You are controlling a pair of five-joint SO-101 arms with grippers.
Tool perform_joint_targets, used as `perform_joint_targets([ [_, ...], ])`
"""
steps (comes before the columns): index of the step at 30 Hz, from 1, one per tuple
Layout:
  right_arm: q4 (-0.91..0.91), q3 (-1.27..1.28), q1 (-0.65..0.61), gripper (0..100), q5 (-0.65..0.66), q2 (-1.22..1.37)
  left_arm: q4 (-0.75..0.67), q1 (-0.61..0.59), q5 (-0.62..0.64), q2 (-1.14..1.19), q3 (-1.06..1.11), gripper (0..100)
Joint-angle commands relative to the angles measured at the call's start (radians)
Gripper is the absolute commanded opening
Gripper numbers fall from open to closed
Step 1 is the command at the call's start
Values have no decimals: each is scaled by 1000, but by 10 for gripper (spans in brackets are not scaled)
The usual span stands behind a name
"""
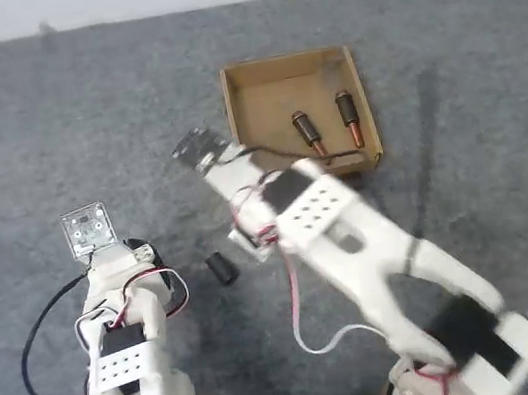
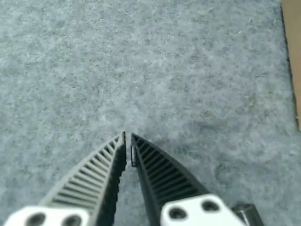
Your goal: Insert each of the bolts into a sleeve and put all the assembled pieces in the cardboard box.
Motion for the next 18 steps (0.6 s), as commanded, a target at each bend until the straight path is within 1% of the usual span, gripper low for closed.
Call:
perform_joint_targets([
  [1,130,-35,99,7,12,-249,0,0,12,-26,-51,11],
  [4,213,-28,177,7,14,-340,0,0,12,-26,-51,11],
  [7,251,29,275,7,18,-418,0,0,12,-26,-51,11],
  [18,236,367,697,9,20,-631,0,2,12,-26,-51,11],
])
